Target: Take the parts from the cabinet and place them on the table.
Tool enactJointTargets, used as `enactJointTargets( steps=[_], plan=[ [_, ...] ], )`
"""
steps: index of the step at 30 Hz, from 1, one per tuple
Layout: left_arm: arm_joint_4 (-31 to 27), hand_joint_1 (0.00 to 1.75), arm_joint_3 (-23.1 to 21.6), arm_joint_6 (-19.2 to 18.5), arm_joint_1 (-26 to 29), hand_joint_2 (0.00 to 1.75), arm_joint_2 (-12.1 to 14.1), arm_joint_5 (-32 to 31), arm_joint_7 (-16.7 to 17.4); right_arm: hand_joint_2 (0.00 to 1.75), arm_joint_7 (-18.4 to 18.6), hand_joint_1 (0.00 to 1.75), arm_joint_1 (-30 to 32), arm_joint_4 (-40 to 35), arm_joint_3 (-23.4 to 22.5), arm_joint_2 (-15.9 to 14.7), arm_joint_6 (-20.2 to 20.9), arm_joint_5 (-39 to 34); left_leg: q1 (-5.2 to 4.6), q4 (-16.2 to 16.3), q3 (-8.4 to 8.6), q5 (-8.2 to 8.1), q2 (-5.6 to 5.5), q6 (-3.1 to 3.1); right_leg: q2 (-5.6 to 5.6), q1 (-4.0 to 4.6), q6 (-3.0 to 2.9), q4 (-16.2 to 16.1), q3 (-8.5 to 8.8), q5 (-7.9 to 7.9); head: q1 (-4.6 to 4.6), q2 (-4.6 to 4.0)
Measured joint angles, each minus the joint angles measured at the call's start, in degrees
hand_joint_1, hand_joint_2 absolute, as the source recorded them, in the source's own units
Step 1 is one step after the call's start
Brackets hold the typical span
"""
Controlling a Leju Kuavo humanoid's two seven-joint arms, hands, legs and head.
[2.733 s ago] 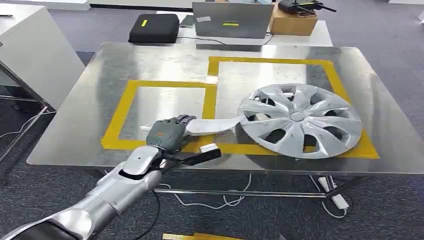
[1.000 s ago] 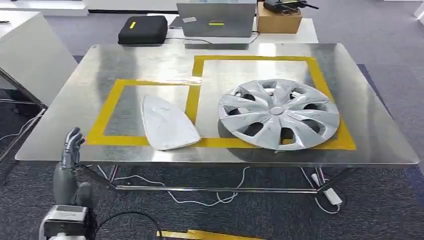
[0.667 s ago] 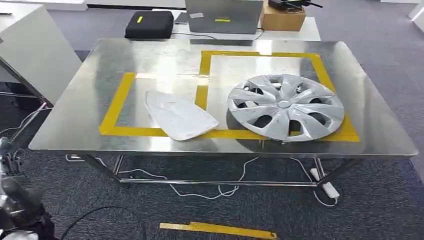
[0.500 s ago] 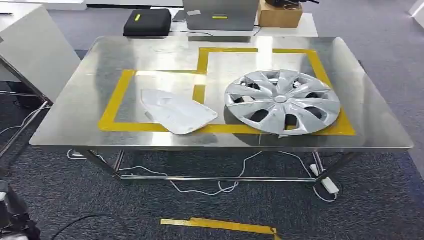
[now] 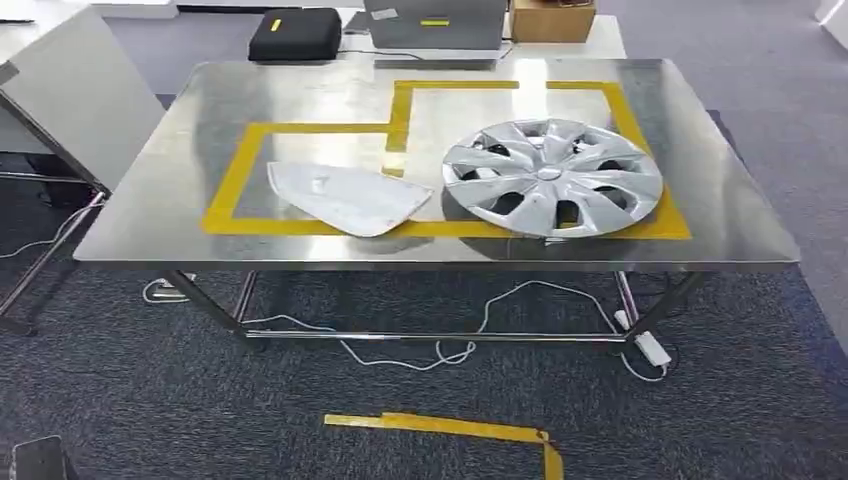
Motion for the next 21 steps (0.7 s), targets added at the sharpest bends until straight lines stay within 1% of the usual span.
enactJointTargets(
  steps=[1, 2, 3, 4, 5, 6, 7, 8, 9, 10, 11, 12, 13, 14, 15, 16, 17, 18, 19, 20, 21],
  plan=[
    [1.6, 0.00, 0.5, 0.6, -0.2, 0.00, 0.1, -0.5, 0.9, 0.00, 0.0, 0.00, -0.1, 0.0, 0.0, 0.0, 0.0, 0.0, -0.10, 0.0, -0.22, 0.00, 0.01, 0.16, -0.02, -0.02, 0.30, 0.0, -0.20, 0.52, 0.00, 0.00],
    [3.6, 0.00, 1.1, 1.3, -0.4, 0.00, 0.2, -0.8, 1.7, 0.00, 0.0, 0.00, -0.1, 0.0, 0.0, 0.1, 0.0, 0.0, -0.28, 0.1, -0.55, 0.16, 0.04, 0.46, 0.00, -0.13, 0.65, -0.1, -0.33, 0.96, -0.04, 0.00],
    [5.1, 0.00, 1.5, 1.5, -0.5, 0.00, 0.2, -1.1, 2.0, 0.00, 0.0, 0.00, 0.0, 0.0, 0.0, 0.1, 0.0, 0.0, -0.37, 0.1, -0.87, 0.54, 0.08, 1.00, 0.02, -0.16, 1.07, -0.3, -0.36, 1.41, 0.00, 0.00],
    [6.2, 0.00, 1.8, 1.6, -0.7, 0.00, 0.2, -1.2, 2.2, 0.00, 0.0, 0.00, 0.1, 0.0, 0.0, 0.1, 0.0, 0.0, -0.05, -0.4, -1.50, 1.30, 0.36, 1.89, 0.09, -0.30, 1.42, -0.1, -0.73, 1.08, -0.04, 0.00],
    [7.3, 0.00, 2.1, 1.8, -1.0, 0.00, 0.2, -1.3, 2.4, 0.00, 0.0, 0.00, 0.2, 0.0, 0.0, 0.1, 0.0, 0.0, -0.12, -0.3, -2.15, 1.86, 0.54, 2.43, 0.17, -0.35, 1.63, 1.0, -1.41, -1.34, 0.09, 0.00],
    [7.9, 0.00, 2.3, 1.8, -1.2, 0.00, 0.2, -1.3, 2.5, 0.00, 0.0, 0.00, 0.2, 0.0, 0.0, 0.1, 0.0, 0.0, -0.19, -0.3, -2.89, 2.39, 0.58, 3.03, 0.21, -0.35, 1.70, 4.0, -2.68, -4.98, 0.26, 0.00],
    [8.6, 0.00, 2.5, 1.8, -1.4, 0.00, 0.2, -1.3, 2.5, 0.00, 0.2, 0.00, 0.2, 0.0, 0.0, 0.1, 0.0, 0.0, -0.34, -0.3, -3.57, 3.02, 0.60, 3.19, 0.23, -0.33, 1.82, 8.4, -3.76, -8.55, 0.33, 0.00],
    [9.2, 0.00, 2.7, 1.9, -1.5, 0.00, 0.2, -1.5, 2.8, 0.00, 0.2, 0.00, 0.2, 0.1, 0.0, 0.1, 0.0, 0.0, -0.54, -0.3, -4.45, 3.69, 0.63, 3.34, 0.23, -0.31, 1.90, 12.6, -4.73, -11.04, 0.31, 0.00],
    [9.9, 0.00, 2.8, 2.0, -1.6, 0.00, 0.3, -2.1, 3.7, 0.00, 0.2, 0.00, 0.2, 0.1, 0.0, 0.1, 0.0, 0.0, -0.77, -0.2, -5.40, 4.38, 0.65, 3.42, 0.23, -0.30, 1.90, 16.1, -5.22, -12.00, 0.31, 0.00],
    [10.5, 0.00, 3.0, 2.2, -1.7, 0.00, 0.3, -2.8, 4.7, 0.00, 0.2, 0.00, 0.2, 0.1, 0.0, 0.1, 0.1, 0.0, -0.99, -0.2, -6.26, 4.98, 0.71, 3.47, 0.23, -0.26, 1.80, 17.4, -4.70, -11.13, 0.26, 0.00],
    [11.2, 0.00, 3.1, 2.4, -1.8, 0.00, 0.3, -3.6, 5.5, 0.00, 0.2, 0.00, 0.2, 0.1, 0.0, 0.1, 0.1, 0.0, -1.19, -0.1, -7.16, 5.67, 0.77, 3.46, 0.23, -0.13, 1.51, 16.3, -2.93, -8.75, 0.26, 0.00],
    [11.8, 0.00, 3.1, 2.7, -1.8, 0.00, 0.3, -4.3, 6.1, 0.00, 0.2, 0.00, 0.2, 0.1, 0.0, 0.1, 0.1, -0.1, -1.37, 0.0, -7.95, 6.21, 0.75, 3.45, 0.25, 0.03, 1.16, 13.5, -0.39, -6.40, 0.29, 0.00],
    [12.3, 0.00, 3.1, 2.9, -1.9, 0.00, 0.2, -4.9, 6.5, 0.00, 0.2, 0.00, 0.1, 0.1, 0.0, 0.1, 0.1, -0.1, -1.52, 0.0, -8.64, 6.83, 0.59, 3.41, 0.34, 0.30, 0.57, 8.7, 3.14, -4.75, 0.29, 0.00],
    [12.8, 0.00, 3.1, 3.1, -2.0, 0.00, 0.1, -5.5, 6.8, 0.00, 0.2, 0.00, 0.0, 0.1, 0.0, 0.1, 0.1, -0.1, -1.54, 0.1, -8.91, 7.42, 0.48, 3.34, 0.89, 0.62, -0.21, 3.2, 7.10, -5.01, 0.22, 0.00],
    [13.3, 0.00, 3.1, 3.2, -2.0, 0.00, -0.2, -6.0, 6.9, 0.00, 0.2, 0.00, -0.1, 0.3, 0.0, 0.1, 0.0, -0.1, -1.93, 0.3, -9.43, 7.80, 0.43, 3.06, 1.27, 1.16, -0.59, -1.9, 11.35, -5.77, 0.31, 0.00],
    [13.6, 0.00, 3.1, 3.2, -2.1, 0.00, -0.1, -6.6, 7.0, 0.00, 0.2, 0.00, -0.1, 0.3, 0.0, 0.1, 0.0, -0.1, -1.87, 0.3, -9.86, 8.70, 0.40, 2.86, 1.15, 0.83, -0.46, -4.9, 12.30, -6.87, 0.16, 0.00],
    [13.9, 0.00, 3.1, 3.2, -2.2, 0.00, -0.1, -7.0, 7.0, 0.00, 0.2, 0.00, -0.1, 0.4, 0.0, 0.1, 0.1, -0.1, -1.74, 0.1, -10.26, 9.46, 0.25, 2.70, 1.18, 1.12, -0.55, -4.7, 11.81, -6.62, 0.26, 0.00],
    [14.2, 0.00, 3.1, 3.3, -2.1, 0.00, -0.1, -7.3, 7.0, 0.00, -0.1, 0.00, 0.1, 0.4, 0.0, 0.2, 0.1, -0.1, -1.66, -0.2, -10.53, 10.06, 0.18, 2.48, 1.04, 1.18, -0.57, -4.6, 11.34, -6.38, 0.31, 0.00],
    [14.4, 0.00, 3.1, 3.3, -2.0, 0.00, 0.2, -7.8, 7.0, 0.00, 0.0, 0.00, 0.2, 0.3, 0.1, 0.4, 0.1, -0.1, -2.07, -0.3, -10.90, 10.64, -0.20, 2.14, 0.64, 0.77, -0.75, -5.0, 10.23, -5.48, 0.33, 0.00],
    [14.7, 0.00, 3.1, 3.3, -2.0, 0.00, 0.1, -8.1, 7.0, 0.00, 0.0, 0.00, 0.1, 0.5, 0.1, 0.5, 0.0, -0.1, -1.82, 0.1, -11.24, 8.93, -0.15, 1.62, 0.00, 0.46, -0.86, -5.0, 10.40, -5.02, 0.18, 0.00],
    [14.9, 0.00, 3.1, 3.3, -1.9, 0.00, 0.2, -8.6, 7.0, 0.00, 0.0, 0.00, 0.2, 0.6, 0.1, 0.5, 0.1, -0.1, -1.39, 2.5, -11.71, 5.06, -0.07, 1.03, -0.26, 0.42, -1.54, -4.9, 9.28, -4.55, -0.18, 0.00]
  ],
)
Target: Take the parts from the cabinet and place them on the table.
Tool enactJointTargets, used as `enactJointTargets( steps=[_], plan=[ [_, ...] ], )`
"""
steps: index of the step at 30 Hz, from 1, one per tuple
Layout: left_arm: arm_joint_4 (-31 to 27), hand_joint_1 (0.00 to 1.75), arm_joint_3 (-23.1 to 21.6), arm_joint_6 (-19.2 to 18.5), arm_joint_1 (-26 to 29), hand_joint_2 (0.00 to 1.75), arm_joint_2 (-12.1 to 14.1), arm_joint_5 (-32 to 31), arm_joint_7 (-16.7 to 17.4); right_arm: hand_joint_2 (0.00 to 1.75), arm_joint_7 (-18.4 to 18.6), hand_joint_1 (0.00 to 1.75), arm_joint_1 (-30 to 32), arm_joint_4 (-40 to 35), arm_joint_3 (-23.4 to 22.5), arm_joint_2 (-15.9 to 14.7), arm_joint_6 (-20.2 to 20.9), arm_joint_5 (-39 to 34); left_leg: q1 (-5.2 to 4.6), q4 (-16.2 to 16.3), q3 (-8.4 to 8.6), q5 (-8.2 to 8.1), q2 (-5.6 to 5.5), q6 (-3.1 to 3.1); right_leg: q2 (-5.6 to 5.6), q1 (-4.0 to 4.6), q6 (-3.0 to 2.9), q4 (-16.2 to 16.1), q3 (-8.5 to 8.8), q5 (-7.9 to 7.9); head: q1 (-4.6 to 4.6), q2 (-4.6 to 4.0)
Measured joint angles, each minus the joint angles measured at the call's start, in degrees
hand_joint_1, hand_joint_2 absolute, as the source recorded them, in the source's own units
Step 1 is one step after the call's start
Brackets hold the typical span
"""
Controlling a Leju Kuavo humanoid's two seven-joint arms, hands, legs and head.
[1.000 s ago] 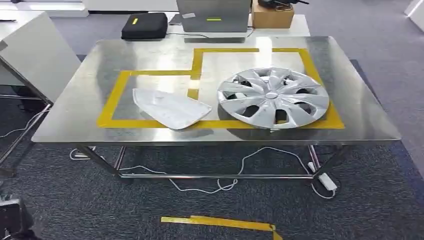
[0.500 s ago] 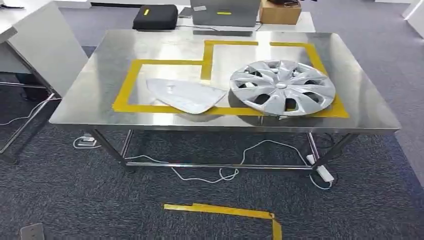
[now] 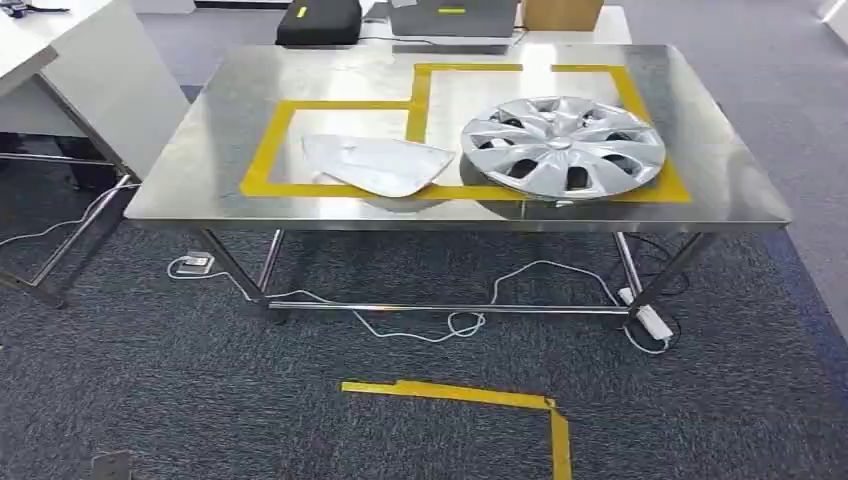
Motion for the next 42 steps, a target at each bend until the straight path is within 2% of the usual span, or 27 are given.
enactJointTargets(
  steps=[2, 3, 4, 5, 7, 8, 9, 13, 16, 18, 19, 20, 22, 23, 24, 25, 28, 29, 30, 31, 33, 34, 36, 38, 40, 41, 42],
  plan=[
    [0.3, 0.00, 0.0, -0.1, -0.1, 0.00, 0.2, -1.0, 0.0, 0.00, 0.3, 0.00, 0.2, 0.0, 0.0, 0.1, 0.0, 0.0, 0.67, 8.3, -1.68, -6.45, 0.03, -0.87, -0.96, 0.03, -0.29, 0.7, -0.89, 0.58, 0.00, 0.00],
    [0.5, 0.00, 0.0, -0.2, -0.2, 0.00, 0.2, -1.3, 0.0, 0.00, 0.3, 0.00, 0.1, 0.0, 0.1, 0.1, 0.0, 0.0, 0.93, 12.8, -2.48, -8.04, 0.05, -1.23, -1.48, 0.00, -0.24, 1.3, -1.79, 0.85, -0.04, 0.00],
    [0.7, 0.00, 0.0, -0.2, -0.2, 0.00, 0.2, -1.5, 0.0, 0.00, 0.3, 0.00, 0.1, 0.0, 0.1, 0.1, 0.0, 0.0, 1.22, 15.3, -2.43, -7.75, 0.09, -1.50, -2.05, -0.09, -0.13, 2.1, -2.78, 1.01, -0.04, 0.00],
    [0.8, 0.00, 0.0, -0.2, -0.2, 0.00, 0.3, -1.6, 0.0, 0.00, 0.3, 0.00, 0.1, 0.0, 0.1, 0.1, 0.0, 0.0, 1.49, 15.2, -1.36, -6.28, 0.14, -1.72, -2.58, -0.14, -0.07, 2.7, -3.69, 1.04, -0.04, 0.00],
    [1.0, 0.00, 0.0, -0.3, -0.2, 0.00, 0.3, -2.2, 0.0, 0.00, 0.3, 0.00, 0.1, 0.0, 0.1, 0.1, 0.0, 0.0, 1.83, 8.0, 4.09, -2.55, 0.88, -1.93, -3.66, -0.29, 0.09, 4.3, -5.19, 1.03, 0.00, 0.00],
    [1.0, 0.00, 0.0, -0.3, -0.3, 0.00, 0.3, -2.5, -0.1, 0.00, 0.3, 0.00, 0.0, 0.0, 0.1, 0.1, 0.0, 0.0, 1.82, 3.3, 6.99, -2.23, 2.25, -1.84, -4.06, -0.29, 0.27, 4.9, -5.52, 0.93, -0.09, 0.00],
    [1.1, 0.00, 0.0, -0.4, -0.4, 0.00, 0.3, -2.7, -0.1, 0.00, 0.3, 0.00, 0.0, 0.0, 0.1, 0.1, 0.0, 0.0, 1.16, 1.4, 8.34, -3.82, 3.94, -1.66, -4.60, 0.05, 0.48, 5.2, -6.05, 0.96, -0.15, 0.00],
    [1.4, 0.00, 0.0, -0.4, -0.3, 0.00, 0.4, -2.9, -0.1, 0.00, 0.3, 0.00, -0.4, 0.0, 0.1, 0.1, -0.1, 0.0, 0.81, -0.3, 7.50, -3.00, 2.39, 0.08, -6.38, -0.02, 2.01, 5.4, -6.35, 2.00, -0.06, 0.00],
    [1.6, 0.00, 0.0, -0.5, -0.7, 0.00, 0.3, -2.9, -0.1, 0.00, 0.2, 0.00, -0.3, 0.0, 0.2, 0.1, -0.1, 0.0, 1.28, -1.3, 6.23, -1.65, 0.93, 2.00, -0.40, -0.34, 2.56, 11.1, -9.08, -4.96, 0.30, 0.00],
    [1.7, 0.00, 0.0, -0.5, -0.9, 0.00, 0.4, -2.9, -0.1, 0.00, 0.3, 0.00, -0.2, 0.0, 0.2, 0.1, -0.1, 0.0, 0.97, -1.3, 4.74, -0.40, -0.20, 2.18, 0.52, -0.32, 2.57, 19.6, -11.28, -9.55, 0.44, 0.00],
    [1.7, 0.00, 0.0, -0.5, -0.8, 0.00, 0.4, -2.9, -0.1, 0.00, 0.3, 0.00, -0.2, 0.1, 0.2, 0.1, -0.1, 0.0, 0.83, -1.2, 3.99, 0.22, -0.75, 2.17, 0.57, -0.31, 2.53, 21.8, -11.51, -9.76, 0.51, 0.00],
    [1.8, 0.00, 0.0, -0.5, -0.8, 0.00, 0.4, -2.9, -0.1, 0.00, 0.3, 0.00, -0.2, 0.1, 0.2, 0.1, -0.1, 0.0, 0.72, -1.2, 3.12, 0.89, -1.29, 2.08, 0.57, -0.31, 2.42, 21.6, -10.58, -8.01, 0.48, 0.00],
    [1.9, 0.00, 0.0, -0.5, -0.9, 0.00, 0.4, -2.9, -0.1, 0.00, 0.3, 0.00, -0.3, 0.1, 0.2, 0.1, -0.1, 0.0, 0.67, -1.0, 1.45, 2.21, -2.56, 1.81, 1.00, -0.31, 2.04, 15.6, -6.12, -2.77, 0.50, 0.00],
    [2.0, 0.00, 0.0, -0.5, -0.9, 0.00, 0.3, -2.9, -0.1, 0.00, 0.3, 0.00, -0.4, 0.2, 0.2, 0.1, -0.2, 0.0, 0.67, -0.9, 0.63, 2.96, -3.33, 1.57, 2.46, -0.31, 1.66, 10.5, -2.77, -1.44, 0.50, 0.00],
    [2.1, 0.00, -0.1, -0.7, -1.0, 0.00, 0.3, -3.1, -0.1, 0.00, 0.3, 0.00, -0.5, 0.2, 0.2, 0.1, -0.2, 0.0, 0.70, -0.7, 0.06, 3.64, -3.85, 1.31, 5.30, -0.32, 1.14, 5.6, 0.26, -2.97, 0.48, 0.00],
    [2.2, 0.00, -0.1, -0.9, -1.1, 0.00, 0.3, -3.2, -0.2, 0.00, 0.3, 0.00, -0.4, 0.3, 0.3, 0.1, -0.2, 0.0, 0.42, -0.7, -0.31, 4.28, -4.49, 1.01, 6.09, -0.51, 1.10, 1.6, 2.71, -3.67, 0.37, 0.00],
    [2.4, 0.00, -0.1, -1.1, -0.9, 0.00, 0.3, -3.6, -0.3, 0.00, 0.3, 0.00, -0.5, 0.3, 0.3, 0.1, -0.2, 0.0, 0.78, -2.0, -0.51, 6.85, -6.51, -0.38, 4.09, 0.13, 0.58, 2.2, 1.14, -2.74, 0.75, 0.00],
    [2.5, 0.00, -0.1, -1.1, -0.7, 0.00, 0.6, -3.9, -0.3, 0.00, 0.3, 0.00, -0.5, 0.3, 0.3, 0.3, -0.2, 0.0, 0.83, -2.0, -0.72, 6.81, -6.32, -0.50, 3.00, -0.59, 0.18, 1.9, 0.52, -1.77, 0.77, 0.00],
    [2.7, 0.00, -0.1, -1.2, -0.5, 0.00, 0.3, -4.1, -0.3, 0.00, 0.3, 0.00, -0.5, 0.5, 0.3, 0.1, -0.2, 0.0, 0.84, -1.0, -1.22, 4.04, -3.75, -0.68, 2.17, -0.53, -0.17, 1.9, -0.07, -1.21, 0.55, 0.00],
    [2.8, 0.00, -0.1, -1.3, -0.7, 0.00, 0.3, -4.1, -0.3, 0.00, 0.1, 0.00, -0.3, 0.5, 0.3, 0.2, -0.2, 0.0, 1.03, 1.9, -1.80, -0.60, -1.89, -0.97, 1.27, -0.47, -0.63, 1.9, -0.69, -0.56, 0.04, 0.00],
    [3.1, 0.00, -0.2, -1.4, -1.2, 0.00, 0.2, -4.5, -0.3, 0.00, 0.4, 0.00, 0.1, 0.5, 0.3, 0.2, -0.2, 0.0, 1.58, 10.2, -2.48, -7.72, -0.51, -1.84, -0.95, -0.41, -0.52, 2.0, -2.09, 0.63, 0.00, 0.00],
    [3.2, 0.00, -0.2, -1.4, -1.3, 0.00, 0.2, -4.6, -0.3, 0.00, 0.4, 0.00, 0.2, 0.5, 0.3, 0.2, -0.2, 0.0, 1.90, 14.3, -2.56, -8.67, -0.26, -2.27, -1.99, -0.42, -0.38, 2.2, -3.00, 1.24, 0.00, 0.00],
    [3.4, 0.00, -0.2, -1.4, -1.2, 0.00, 0.2, -4.7, -0.3, 0.00, 0.3, 0.00, 0.0, 0.5, 0.3, 0.1, -0.2, -0.1, 2.61, 17.2, -1.18, -4.75, -0.07, -2.93, -3.71, -0.47, -0.03, 3.0, -4.71, 2.23, -0.02, 0.00],
    [3.4, 0.00, -0.2, -1.4, -1.2, 0.00, 0.2, -4.7, -0.3, 0.00, 0.3, 0.00, -0.3, 0.5, 0.3, 0.1, -0.1, -0.1, 3.18, 11.8, 4.14, -1.04, 0.94, -3.50, -5.16, -0.63, 0.58, 4.2, -6.93, 3.05, 0.00, 0.00],
    [3.6, 0.00, -0.2, -1.6, -1.6, 0.00, 0.1, -4.5, -0.3, 0.00, 0.3, 0.00, -0.4, 0.7, 0.3, 0.1, -0.2, -0.1, 3.09, 0.5, 12.05, -4.30, 4.09, -3.68, -6.34, -0.42, 1.27, 5.5, -8.34, 3.51, -0.29, 0.00],
    [3.6, 0.00, -0.2, -1.6, -1.6, 0.00, 0.1, -4.5, -0.3, 0.00, 0.3, 0.00, -0.5, 0.7, 0.3, 0.1, -0.2, -0.1, 2.59, -1.7, 13.00, -5.74, 3.86, -2.27, -6.90, -0.44, 1.81, 5.6, -8.55, 3.96, 0.00, 0.00],
    [3.6, 0.00, -0.2, -1.6, -1.6, 0.00, 0.2, -4.5, -0.3, 0.00, 0.3, 0.00, -0.6, 0.7, 0.3, 0.1, -0.2, -0.1, 2.36, -1.9, 12.46, -5.76, 3.43, -2.06, -7.42, -0.52, 2.18, 5.7, -8.91, 4.59, -0.30, 0.00]
  ],
)
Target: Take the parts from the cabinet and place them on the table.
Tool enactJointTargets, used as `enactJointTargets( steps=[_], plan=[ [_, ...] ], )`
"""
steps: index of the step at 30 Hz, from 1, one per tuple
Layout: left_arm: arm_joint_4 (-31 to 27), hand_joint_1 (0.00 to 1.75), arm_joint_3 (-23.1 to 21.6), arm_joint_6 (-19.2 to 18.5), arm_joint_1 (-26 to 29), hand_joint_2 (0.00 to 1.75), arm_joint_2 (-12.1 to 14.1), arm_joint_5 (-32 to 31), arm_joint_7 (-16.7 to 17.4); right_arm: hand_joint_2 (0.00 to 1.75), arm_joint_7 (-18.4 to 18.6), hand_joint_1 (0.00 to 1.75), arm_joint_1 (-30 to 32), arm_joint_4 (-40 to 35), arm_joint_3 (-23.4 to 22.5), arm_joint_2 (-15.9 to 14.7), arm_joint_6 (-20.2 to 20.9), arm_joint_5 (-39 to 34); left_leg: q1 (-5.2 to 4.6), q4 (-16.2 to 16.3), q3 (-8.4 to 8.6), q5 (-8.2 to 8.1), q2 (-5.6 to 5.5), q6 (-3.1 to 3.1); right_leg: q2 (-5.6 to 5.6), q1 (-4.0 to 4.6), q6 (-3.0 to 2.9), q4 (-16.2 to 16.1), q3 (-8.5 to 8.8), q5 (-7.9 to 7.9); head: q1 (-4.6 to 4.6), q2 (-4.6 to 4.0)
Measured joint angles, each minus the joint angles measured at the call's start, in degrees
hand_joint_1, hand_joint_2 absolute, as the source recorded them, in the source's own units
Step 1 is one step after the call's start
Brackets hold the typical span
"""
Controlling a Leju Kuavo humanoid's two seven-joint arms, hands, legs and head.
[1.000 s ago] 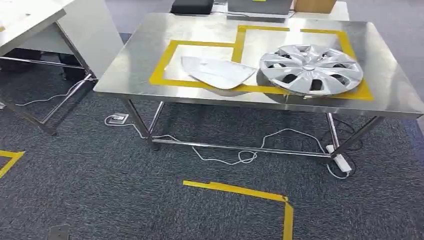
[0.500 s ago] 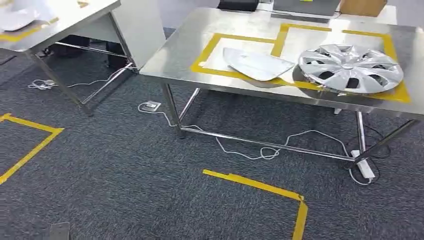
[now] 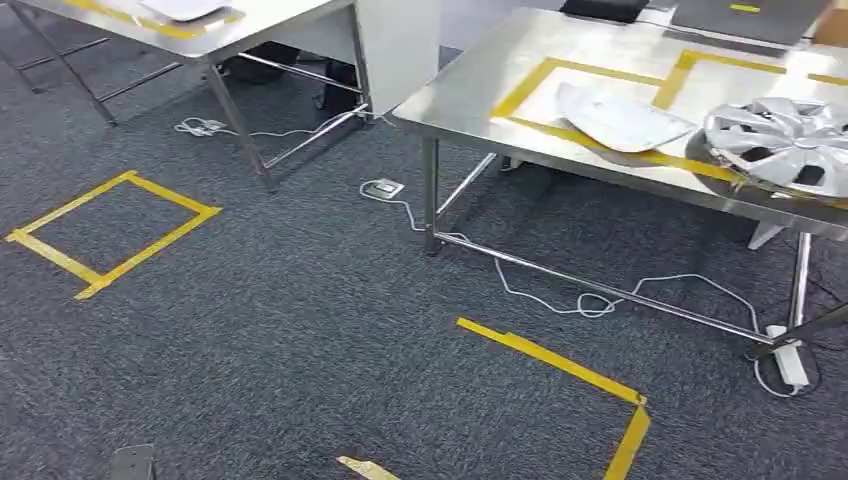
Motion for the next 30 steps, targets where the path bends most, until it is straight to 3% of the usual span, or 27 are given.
enactJointTargets(
  steps=[1, 2, 3, 4, 5, 6, 7, 8, 9, 10, 11, 12, 13, 14, 15, 17, 18, 19, 20, 22, 23, 24, 25, 27, 28, 29, 30],
  plan=[
    [0.0, 0.00, 0.0, 0.0, 0.2, 0.00, 0.1, 0.1, 0.0, 0.00, 0.0, 0.00, -0.1, 0.0, 0.0, 0.0, 0.0, 0.0, -0.21, 0.2, -0.79, 0.30, -0.43, 0.49, -0.43, -0.19, 0.28, -0.1, -0.23, 0.64, 0.26, 0.00],
    [0.0, 0.00, 0.0, -0.2, 0.6, 0.00, 0.1, 0.1, 0.0, 0.00, 0.0, 0.00, 0.0, 0.0, 0.0, 0.1, 0.0, 0.0, -0.34, -0.1, -1.60, 1.02, -0.77, 1.47, -0.80, -0.36, 0.78, -0.1, -0.44, 1.03, 0.13, 0.00],
    [0.0, 0.00, 0.0, -0.3, 0.7, 0.00, 0.0, 0.1, -0.1, 0.00, 0.0, 0.00, 0.0, 0.0, 0.0, 0.1, 0.0, 0.0, -0.28, -0.2, -2.12, 1.72, -0.98, 2.16, 1.90, -0.75, 1.21, 0.4, -0.94, -0.76, 0.30, 0.00],
    [0.0, 0.00, 0.0, -0.5, 0.7, 0.00, 0.0, 0.1, -0.2, 0.00, 0.0, 0.00, 0.2, 0.0, 0.0, 0.1, -0.2, 0.0, -0.33, -0.2, -3.16, 2.44, -1.41, 2.84, 5.14, -0.75, 1.12, 2.5, -1.86, -4.30, 0.22, 0.00],
    [0.0, 0.00, 0.0, -0.8, 0.5, 0.00, 0.2, 0.1, -0.4, 0.00, 0.0, 0.00, 0.4, 0.0, 0.0, 0.2, -0.2, 0.0, -0.53, -0.2, -4.07, 3.13, -2.05, 3.30, 6.78, -0.58, 0.91, 6.1, -2.84, -7.98, 0.35, 0.00],
    [0.0, 0.00, 0.0, -1.0, 0.2, 0.00, 0.2, 0.0, -0.5, 0.00, 0.1, 0.00, 0.5, 0.0, 0.0, 0.2, -0.3, 0.0, -0.90, -0.2, -5.11, 3.89, -2.85, 3.72, 7.62, -0.39, 0.73, 10.9, -3.90, -11.11, 0.48, 0.00],
    [0.0, 0.00, 0.0, -1.3, 0.2, 0.00, 0.2, 0.0, -0.7, 0.00, 0.5, 0.00, 0.6, 0.0, 0.0, 0.2, -0.3, 0.0, -1.32, -0.2, -6.18, 4.61, -3.66, 3.95, 7.97, -0.20, 0.42, 14.9, -4.68, -12.43, 0.59, 0.00],
    [0.0, 0.00, 0.0, -1.5, 0.3, 0.00, 0.2, -0.1, -0.8, 0.00, 0.5, 0.00, 0.5, 0.0, 0.0, 0.2, -0.4, 0.0, -1.68, -0.2, -7.10, 5.39, -4.29, 4.07, 8.03, 0.05, 0.02, 16.9, -4.68, -11.81, 0.50, 0.00],
    [0.0, 0.00, 0.0, -1.7, 0.5, 0.00, 0.1, -0.2, -0.9, 0.00, 0.5, 0.00, 0.5, 0.0, 0.0, 0.2, -0.4, 0.0, -1.99, -0.2, -8.00, 6.11, -4.81, 4.16, 8.05, 0.37, -0.47, 17.1, -3.85, -9.49, 0.61, 0.00],
    [0.0, 0.00, 0.0, -1.9, 0.6, 0.00, 0.2, -0.2, -1.0, 0.00, 0.5, 0.00, 0.4, 0.0, 0.0, 0.2, -0.4, 0.0, -2.22, -0.1, -8.90, 6.88, -5.58, 4.13, 8.23, 0.75, -1.10, 15.6, -2.16, -5.98, 0.48, 0.00],
    [0.0, 0.00, 0.0, -2.0, 0.6, 0.00, 0.2, -0.2, -1.2, 0.00, 0.5, 0.00, 0.4, 0.0, 0.0, 0.2, -0.5, 0.0, -2.38, -0.1, -9.49, 7.55, -6.28, 4.11, 8.73, 1.14, -1.74, 12.4, 0.35, -3.71, 0.57, 0.00],
    [0.0, 0.00, 0.0, -2.0, 0.6, 0.00, 0.1, -0.2, -1.3, 0.00, 0.5, 0.00, 0.4, 0.0, 0.0, 0.2, -0.5, 0.0, -2.40, -0.1, -9.94, 8.17, -7.02, 4.04, 10.48, 1.57, -2.45, 7.7, 3.78, -3.38, 0.50, 0.00],
    [0.0, 0.00, 0.0, -2.1, 0.4, 0.00, 0.0, -0.4, -1.3, 0.00, 0.5, 0.00, 0.4, 0.2, 0.0, 0.0, -0.6, 0.0, -2.61, 0.0, -10.14, 8.65, -7.56, 3.92, 13.34, 2.04, -3.16, 1.7, 8.13, -4.95, 0.54, 0.00],
    [0.0, 0.00, 0.0, -2.2, 0.3, 0.00, 0.1, -0.4, -1.4, 0.00, 0.5, 0.00, 0.3, 0.2, 0.0, 0.0, -0.6, 0.0, -2.83, 0.2, -10.40, 9.26, -8.31, 3.82, 13.19, 1.63, -3.22, -2.9, 10.64, -6.33, 0.52, 0.00],
    [0.0, 0.00, 0.0, -2.2, 0.3, 0.00, 0.1, -0.5, -1.5, 0.00, 0.5, 0.00, 0.1, 0.2, 0.0, 0.0, -0.6, 0.0, -2.89, 0.3, -10.85, 9.85, -8.87, 3.62, 12.47, 1.84, -2.58, -4.3, 10.95, -7.37, 0.46, 0.00],
    [0.0, 0.00, 0.1, -2.2, 0.7, 0.00, 0.3, -0.4, -1.5, 0.00, 0.3, 0.00, 0.0, 0.1, 0.0, 0.1, -0.6, 0.1, -2.98, 0.0, -11.56, 10.96, -10.30, 2.77, 11.19, 1.65, -3.02, -4.4, 10.31, -6.91, 0.46, 0.00],
    [0.1, 0.00, 0.1, -2.4, 0.9, 0.00, 0.4, -0.3, -1.5, 0.00, 0.4, 0.00, 0.0, 0.1, 0.0, 0.5, -0.8, 0.1, -2.85, 0.7, -11.93, 10.32, -9.20, 2.81, 10.01, 1.18, -3.06, -4.6, 10.07, -6.31, 0.59, 0.00],
    [0.1, 0.00, 0.2, -2.4, 1.0, 0.00, 0.5, 0.0, -1.5, 0.00, 0.4, 0.00, 0.1, 0.2, 0.2, 0.4, -1.0, 0.1, -2.71, 2.4, -12.39, 7.28, -6.34, 2.13, 9.35, 1.15, -3.53, -4.6, 9.83, -5.99, -0.14, 0.00],
    [0.1, 0.00, 0.4, -2.6, 0.9, 0.00, 0.7, 0.3, -1.5, 0.00, 0.4, 0.00, 0.4, 0.2, 0.3, 0.4, -1.0, 0.2, -2.40, 5.5, -13.21, 4.19, -4.98, 1.49, 8.36, 1.16, -3.52, -4.6, 9.68, -5.82, -0.22, 0.00],
    [0.1, 0.00, 0.9, -2.8, 0.7, 0.00, 1.0, 1.0, -1.5, 0.00, 0.5, 0.00, 0.6, 0.1, 0.5, 0.6, -1.5, 0.5, -1.54, 14.2, -15.33, -0.62, -3.82, 0.34, 6.26, 1.03, -3.25, -4.4, 9.31, -5.56, -0.22, 0.00],
    [0.1, 0.00, 1.3, -2.9, 0.7, 0.00, 1.0, 1.3, -1.4, 0.00, 0.5, 0.00, 0.5, 0.1, 0.9, 0.7, -1.8, 0.8, -1.10, 17.0, -15.74, -0.85, -3.63, -0.04, 5.40, 0.91, -3.10, -4.2, 9.02, -5.47, -0.22, 0.00],
    [0.1, 0.00, 1.7, -2.9, 0.9, 0.00, 1.0, 1.6, -1.2, 0.00, 0.5, 0.00, 0.3, 0.1, 1.2, 0.9, -2.0, 0.9, -0.60, 17.0, -14.87, 0.03, -3.46, -0.43, 4.49, 0.78, -2.97, -4.1, 8.79, -5.41, -0.22, 0.00],
    [0.1, 0.00, 1.9, -2.9, 1.1, 0.00, 1.2, 1.7, -1.2, 0.00, 0.5, 0.00, 0.1, 0.1, 1.4, 0.9, -2.2, 1.0, -0.24, 14.6, -12.88, 1.43, -3.21, -0.77, 3.74, 0.63, -2.81, -3.9, 8.61, -5.39, -0.20, 0.00],
    [0.1, 0.00, 2.3, -2.9, 1.2, 0.00, 1.4, 1.8, -1.1, 0.00, 0.5, 0.00, -0.2, 0.0, 1.8, 1.2, -2.3, 1.0, 0.20, 4.3, -6.13, 4.96, -1.34, -1.37, 2.32, 0.18, -1.87, -3.3, 8.56, -5.84, -0.24, 0.00],
    [0.2, 0.00, 2.5, -2.9, 1.0, 0.00, 1.4, 1.8, -1.1, 0.00, 0.5, 0.00, -0.3, 0.0, 1.9, 1.2, -2.3, 1.1, -0.35, 2.0, -4.48, 3.25, 0.50, -1.40, 1.73, 0.27, -1.43, -3.2, 8.41, -6.05, -0.40, 0.00],
    [0.1, 0.00, 2.7, -2.9, 1.0, 0.00, 1.5, 1.8, -1.1, 0.00, 0.5, 0.00, -0.4, -0.1, 2.0, 1.3, -2.3, 1.1, -0.72, 1.9, -4.94, 3.94, 0.42, 0.09, 1.05, 0.47, -1.03, -3.0, 8.41, -6.14, -0.42, 0.00],
    [0.1, 0.00, 2.8, -2.9, 1.2, 0.00, 1.6, 1.8, -1.1, 0.00, 0.5, 0.00, -0.7, -0.1, 2.1, 1.4, -2.3, 1.1, -0.82, 1.6, -5.09, 3.55, 0.21, 0.63, 0.72, 0.55, -0.78, -2.8, 8.59, -6.20, -0.22, 0.00]
  ],
)
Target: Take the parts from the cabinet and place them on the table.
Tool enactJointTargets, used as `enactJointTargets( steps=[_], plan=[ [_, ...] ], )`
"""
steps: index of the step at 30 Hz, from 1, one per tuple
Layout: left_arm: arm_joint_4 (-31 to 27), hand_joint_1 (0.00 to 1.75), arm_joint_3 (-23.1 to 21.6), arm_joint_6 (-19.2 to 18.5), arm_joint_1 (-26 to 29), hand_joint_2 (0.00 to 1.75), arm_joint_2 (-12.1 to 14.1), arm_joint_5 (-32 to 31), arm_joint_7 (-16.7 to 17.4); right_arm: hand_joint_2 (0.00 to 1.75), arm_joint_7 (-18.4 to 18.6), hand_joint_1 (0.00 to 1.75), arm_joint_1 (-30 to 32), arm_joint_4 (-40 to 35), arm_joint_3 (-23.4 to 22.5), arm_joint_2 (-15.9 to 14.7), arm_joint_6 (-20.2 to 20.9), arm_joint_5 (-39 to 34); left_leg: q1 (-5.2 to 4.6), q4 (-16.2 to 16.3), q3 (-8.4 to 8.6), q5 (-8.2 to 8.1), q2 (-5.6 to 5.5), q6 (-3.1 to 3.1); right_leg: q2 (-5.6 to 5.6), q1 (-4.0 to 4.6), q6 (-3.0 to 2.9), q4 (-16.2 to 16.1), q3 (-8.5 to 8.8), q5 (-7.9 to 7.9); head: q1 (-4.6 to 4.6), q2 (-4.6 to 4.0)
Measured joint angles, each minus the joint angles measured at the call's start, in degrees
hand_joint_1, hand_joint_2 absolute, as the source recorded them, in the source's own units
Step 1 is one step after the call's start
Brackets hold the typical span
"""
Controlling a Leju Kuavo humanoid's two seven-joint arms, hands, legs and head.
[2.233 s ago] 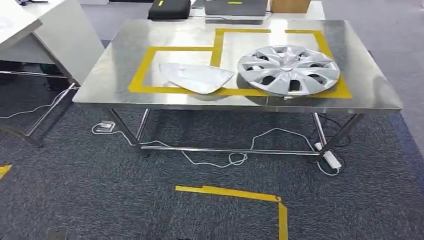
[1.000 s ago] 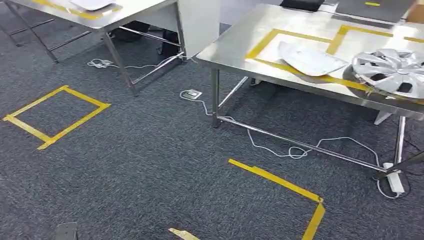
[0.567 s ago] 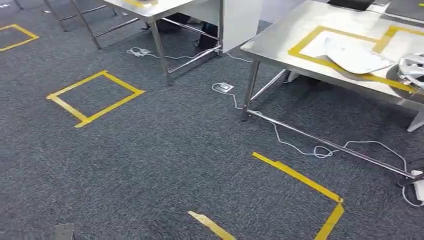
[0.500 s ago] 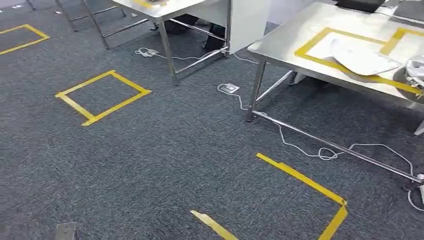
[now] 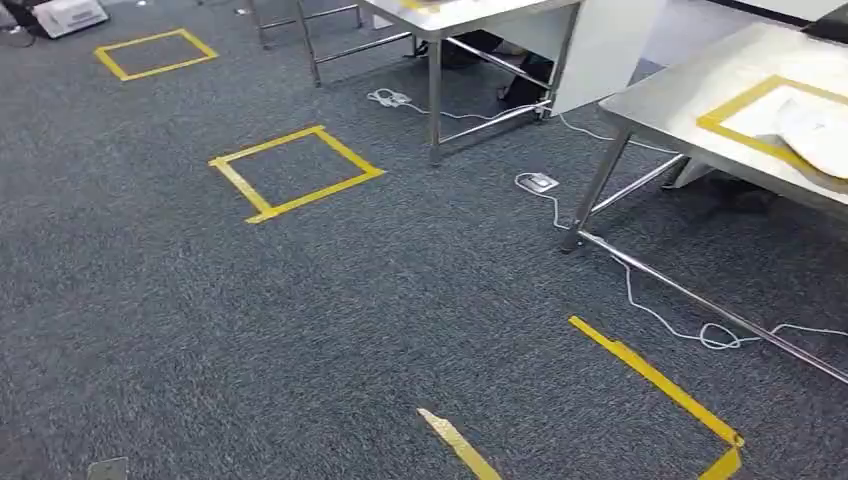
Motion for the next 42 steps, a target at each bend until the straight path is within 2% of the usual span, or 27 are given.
enactJointTargets(
  steps=[2, 3, 4, 5, 7, 8, 9, 11, 12, 13, 14, 17, 18, 20, 22, 24, 26, 28, 29, 30, 33, 35, 36, 38, 39, 40, 42],
  plan=[
    [0.0, 0.00, 0.4, 0.0, 0.3, 0.00, 0.0, 0.0, 0.0, 0.00, 0.0, 0.00, -0.6, -0.1, 0.1, 0.1, 0.0, 0.0, -0.10, 0.0, -0.64, -0.08, -0.90, 1.16, -0.89, -0.01, 0.60, 0.0, 0.48, 0.16, 0.09, 0.00],
    [0.0, 0.00, 0.6, 0.0, 0.3, 0.00, 0.0, -0.1, 0.0, 0.00, 0.0, 0.00, -0.7, -0.2, 0.1, 0.2, 0.0, 0.0, 0.17, -0.6, -0.60, 0.28, -1.49, 1.77, -0.43, -0.19, 1.00, 0.1, -0.07, -0.46, 0.04, 0.00],
    [0.0, 0.00, 0.7, 0.0, 0.3, 0.00, 0.0, -0.2, 0.0, 0.00, 0.0, 0.00, -0.8, -0.2, 0.2, 0.2, 0.0, 0.0, 0.13, -0.7, -0.81, 0.49, -1.85, 2.11, 3.18, -0.31, 1.22, 1.6, -0.81, -1.86, 0.57, 0.00],
    [0.0, 0.00, 0.8, 0.0, 0.1, 0.00, 0.0, -0.4, -0.1, 0.00, 0.0, 0.00, -0.7, -0.2, 0.4, 0.2, 0.0, 0.0, 0.06, -0.7, -1.16, 0.68, -2.50, 2.45, 5.52, -0.40, 1.19, 5.5, -2.78, -4.13, 0.70, 0.00],
    [0.0, 0.00, 0.9, 0.0, -0.2, 0.00, 0.0, -0.7, -0.1, 0.00, -0.3, 0.00, -0.3, -0.3, 0.7, 0.2, 0.0, 0.1, -0.30, -0.7, -1.72, 0.92, -3.86, 2.94, 7.03, -0.41, 1.06, 15.7, -8.10, -7.93, 0.74, 0.00],
    [0.0, 0.00, 1.2, 0.0, -0.2, 0.00, 0.1, -0.9, -0.1, 0.00, -0.3, 0.00, -0.1, -0.3, 0.7, 0.2, 0.0, 0.1, -0.49, -0.6, -1.86, 1.04, -4.60, 3.12, 7.20, -0.40, 0.97, 18.9, -10.02, -8.38, 0.72, 0.00],
    [0.0, 0.00, 1.3, 0.0, -0.1, 0.00, 0.2, -1.1, -0.1, 0.00, -0.2, 0.00, 0.1, -0.3, 0.7, 0.2, 0.0, 0.1, -0.71, -0.6, -1.87, 1.10, -5.35, 3.21, 7.27, -0.39, 0.78, 19.3, -10.69, -7.28, 0.70, 0.00],
    [0.0, 0.00, 1.6, 0.0, 0.0, 0.00, 0.2, -1.1, -0.1, 0.00, 0.4, 0.00, 0.1, -0.3, 0.9, 0.2, 0.0, 0.2, -1.11, -0.6, -1.79, 1.23, -6.91, 3.30, 7.62, -0.26, 0.10, 12.6, -8.46, -1.84, 0.70, 0.00],
    [0.0, 0.00, 1.6, 0.0, 0.0, 0.00, 0.2, -1.2, -0.1, 0.00, 0.4, 0.00, 0.1, -0.3, 0.9, 0.2, -0.1, 0.2, -1.20, -0.6, -1.73, 1.29, -7.65, 3.27, 8.81, -0.09, -0.45, 7.3, -6.28, 1.27, 0.70, 0.00],
    [0.0, 0.00, 1.6, 0.0, -0.1, 0.00, 0.2, -1.3, -0.1, 0.00, 0.4, 0.00, 0.1, -0.3, 1.0, 0.2, -0.1, 0.2, -1.04, -0.5, -1.83, 1.39, -8.27, 3.16, 11.38, 0.06, -1.16, 3.6, -4.88, 2.37, 0.70, 0.00],
    [0.0, 0.00, 1.6, 0.0, -0.3, 0.00, 0.1, -1.3, -0.1, 0.00, 0.4, 0.00, 0.1, -0.3, 1.0, 0.2, -0.2, 0.2, -1.35, -0.3, -2.17, 1.48, -8.93, 2.94, 12.16, -0.16, -1.32, 2.6, -4.64, 2.27, 0.48, 0.00],
    [0.0, 0.00, 1.7, 0.0, 0.0, 0.00, 0.2, -1.3, -0.1, 0.00, 0.0, 0.00, -0.1, -0.3, 1.0, 0.2, -0.2, 0.2, -0.80, -0.6, -3.07, 2.43, -10.55, 1.64, 10.79, 0.14, -1.15, 1.5, -3.80, 2.07, 0.72, 0.00],
    [0.0, 0.00, 1.7, 0.0, 0.1, 0.00, 0.4, -1.4, -0.1, 0.00, 0.0, 0.00, -0.1, -0.3, 1.0, 0.4, -0.2, 0.2, -1.02, -0.4, -3.24, 2.39, -10.67, 1.46, 9.92, -0.51, -1.26, 0.6, -3.61, 2.79, 0.65, 0.00],
    [0.0, 0.00, 1.8, 0.0, 0.0, 0.00, 0.3, -1.7, -0.1, 0.00, 0.0, 0.00, 0.0, -0.3, 1.0, 0.4, -0.3, 0.3, -0.92, 3.4, -4.93, -0.84, -5.55, 0.83, 8.36, -0.46, -1.65, 0.2, -3.35, 3.09, 0.26, 0.00],
    [0.0, 0.00, 1.8, 0.0, -0.4, 0.00, 0.5, -1.8, -0.1, 0.00, 0.0, 0.00, 0.2, -0.3, 1.0, 0.4, -0.3, 0.3, -0.42, 12.2, -8.65, -5.37, -4.18, -0.06, 6.52, -0.37, -1.60, 0.2, -3.42, 3.02, 0.24, 0.00],
    [0.0, 0.00, 1.8, 0.0, -0.3, 0.00, 0.5, -1.8, -0.1, 0.00, 0.0, 0.00, 0.2, -0.3, 1.0, 0.4, -0.2, 0.3, 0.15, 16.7, -10.34, -6.38, -3.88, -0.75, 4.83, -0.46, -1.53, 0.2, -3.52, 2.93, 0.20, 0.00],
    [0.0, 0.00, 2.0, 0.0, -0.1, 0.00, 0.6, -1.8, -0.1, 0.00, 0.0, 0.00, 0.2, -0.4, 1.0, 0.5, -0.2, 0.3, 0.72, 11.0, -7.03, -2.61, -3.31, -1.25, 3.38, -0.61, -1.18, 0.2, -3.23, 2.71, 0.22, 0.00],
    [0.0, 0.00, 2.0, 0.0, -0.2, 0.00, 0.7, -1.8, -0.1, 0.00, 0.0, 0.00, 0.1, -0.4, 1.0, 0.5, -0.2, 0.3, 1.00, 1.0, -1.51, 1.27, -0.20, -1.61, 2.12, -0.64, -0.49, 0.4, -2.70, 2.28, 0.22, 0.00],
    [0.0, 0.00, 2.0, -0.1, -0.4, 0.00, 0.6, -1.8, -0.1, 0.00, 0.0, 0.00, 0.1, -0.3, 1.0, 0.4, -0.2, 0.3, 0.11, -0.3, -0.98, 0.25, 1.16, -1.46, 1.60, -0.20, 0.11, 0.6, -3.46, 1.87, -0.02, 0.00],
    [0.0, 0.00, 2.0, -0.1, -0.6, 0.00, 0.6, -1.8, -0.1, 0.00, 0.0, 0.00, 0.0, -0.3, 1.0, 0.4, -0.2, 0.3, 0.31, -0.3, -1.14, 0.21, 0.47, 0.03, 1.09, -0.09, 0.48, 0.7, -3.27, 1.65, 0.26, 0.00],
    [0.0, 0.00, 2.1, -0.1, 0.1, 0.00, 0.7, -1.9, -0.2, 0.00, 0.0, 0.00, -0.4, -0.4, 1.1, 0.5, -0.2, 0.4, -0.02, -0.5, -1.33, 0.21, -1.21, 1.32, -0.41, -0.47, 1.25, 0.6, -1.99, 1.29, 0.15, 0.00],
    [0.0, 0.00, 2.1, -0.1, 0.0, 0.00, 0.7, -1.9, -0.2, 0.00, 0.0, 0.00, -0.4, -0.4, 1.1, 0.5, -0.2, 0.4, 0.15, -0.7, -1.33, 0.53, -2.15, 2.14, 4.50, -0.76, 1.61, 3.6, -3.62, -1.52, 0.57, 0.00],
    [0.0, 0.00, 2.1, -0.1, -0.2, 0.00, 0.7, -1.9, -0.2, 0.00, 0.0, 0.00, -0.2, -0.4, 1.1, 0.5, -0.2, 0.4, 0.11, -0.7, -1.55, 0.62, -2.85, 2.45, 6.19, -0.67, 1.51, 8.3, -5.90, -3.96, 0.83, 0.00],
    [0.0, 0.00, 2.1, 0.0, -0.4, 0.00, 0.8, -2.0, -0.2, 0.00, -0.1, 0.00, 0.0, -0.4, 1.1, 0.5, -0.2, 0.3, -0.16, -0.6, -1.71, 0.68, -4.33, 2.70, 7.22, -0.62, 1.27, 18.5, -11.22, -7.52, 0.85, 0.00],
    [0.0, 0.00, 2.1, 0.0, -0.4, 0.00, 0.9, -2.0, -0.2, 0.00, 0.0, 0.00, 0.1, -0.4, 1.1, 0.5, -0.3, 0.3, -0.30, -0.6, -1.70, 0.68, -5.06, 2.71, 7.28, -0.61, 1.12, 20.5, -12.71, -7.38, 0.85, 0.00],
    [0.0, 0.00, 2.1, 0.0, -0.3, 0.00, 0.9, -2.2, -0.2, 0.00, 0.0, 0.00, 0.2, -0.4, 1.1, 0.5, -0.3, 0.3, -0.41, -0.6, -1.60, 0.68, -5.96, 2.71, 7.30, -0.56, 0.86, 19.4, -12.75, -5.46, 0.81, 0.00],
    [0.0, 0.00, 2.1, 0.0, -0.3, 0.00, 0.8, -2.4, -0.2, 0.00, 0.0, 0.00, 0.2, -0.4, 1.2, 0.5, -0.3, 0.3, -0.44, -0.6, -1.43, 0.67, -7.57, 2.70, 7.99, -0.51, 0.29, 11.6, -9.99, 0.03, 0.83, 0.00]
  ],
)
